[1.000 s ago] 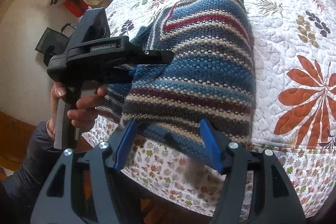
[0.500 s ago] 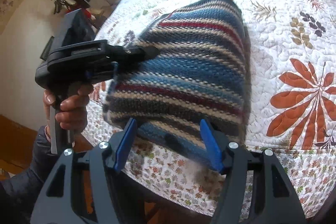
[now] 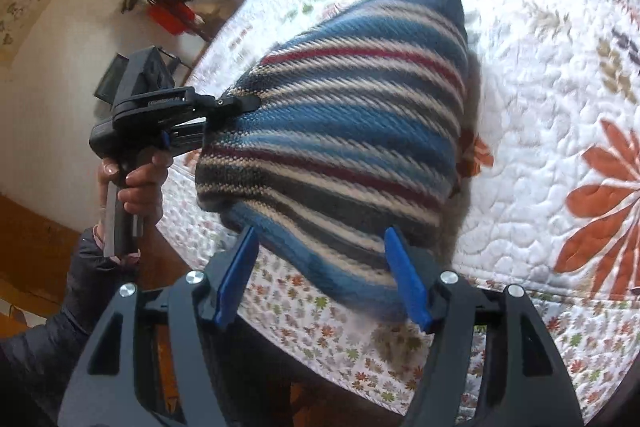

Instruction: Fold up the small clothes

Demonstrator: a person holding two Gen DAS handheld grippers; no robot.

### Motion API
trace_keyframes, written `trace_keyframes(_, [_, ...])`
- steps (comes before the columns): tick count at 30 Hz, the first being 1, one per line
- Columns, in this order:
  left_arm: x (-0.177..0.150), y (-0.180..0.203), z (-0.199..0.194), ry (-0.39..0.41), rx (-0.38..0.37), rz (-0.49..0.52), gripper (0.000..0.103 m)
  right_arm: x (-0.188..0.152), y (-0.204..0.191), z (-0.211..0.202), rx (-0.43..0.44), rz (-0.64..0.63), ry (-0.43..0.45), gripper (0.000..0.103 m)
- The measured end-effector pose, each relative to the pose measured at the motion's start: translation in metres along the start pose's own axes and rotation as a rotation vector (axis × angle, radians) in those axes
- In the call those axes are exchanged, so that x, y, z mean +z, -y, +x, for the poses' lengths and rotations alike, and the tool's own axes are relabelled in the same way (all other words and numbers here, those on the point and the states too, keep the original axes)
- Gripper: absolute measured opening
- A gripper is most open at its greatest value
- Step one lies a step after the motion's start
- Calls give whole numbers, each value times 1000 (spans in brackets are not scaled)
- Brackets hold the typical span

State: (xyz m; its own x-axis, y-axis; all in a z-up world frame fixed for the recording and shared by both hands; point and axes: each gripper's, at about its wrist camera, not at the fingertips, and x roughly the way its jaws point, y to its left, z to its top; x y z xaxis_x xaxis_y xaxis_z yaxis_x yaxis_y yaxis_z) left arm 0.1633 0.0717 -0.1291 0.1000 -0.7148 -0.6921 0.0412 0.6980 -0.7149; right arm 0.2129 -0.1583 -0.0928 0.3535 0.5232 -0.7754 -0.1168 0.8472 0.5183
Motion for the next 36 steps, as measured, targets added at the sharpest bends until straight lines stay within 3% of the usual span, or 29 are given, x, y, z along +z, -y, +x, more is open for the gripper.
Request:
trace_keyframes(2, [1,-14,9,-3,-2,-29,21,-2,2,11,-31,7,-25,66])
trace_keyframes(5, [-4,-12,12,-3,7,14,22,-4,6,28,-102,-1,-67,66])
trace_keyframes(12, [-20,30,-21,37,140,139,36,-6,0,29,-149,-11,-72,66])
trace_keyframes(18, [-68,57,-53,87,288,283,42,-9,-12,2,-134,-42,-22,66])
trace_keyframes(24, [-97,68,-43,98,366,345,42,-10,-22,-2,-192,-59,-34,66])
trace_keyframes(27, [-104,67,-31,65,349,333,42,-12,-28,0,-208,-56,-40,66])
trace_keyframes(31, [-108,66,-19,67,429,381,47,-17,-28,4,-209,-48,-52,66])
trace_keyframes(35, [-102,48,-5,25,428,330,44,-20,-30,7,-204,-40,-57,66])
trace_keyframes(36, [-101,44,-2,7,435,316,26,-21,-30,7,-201,-35,-59,66])
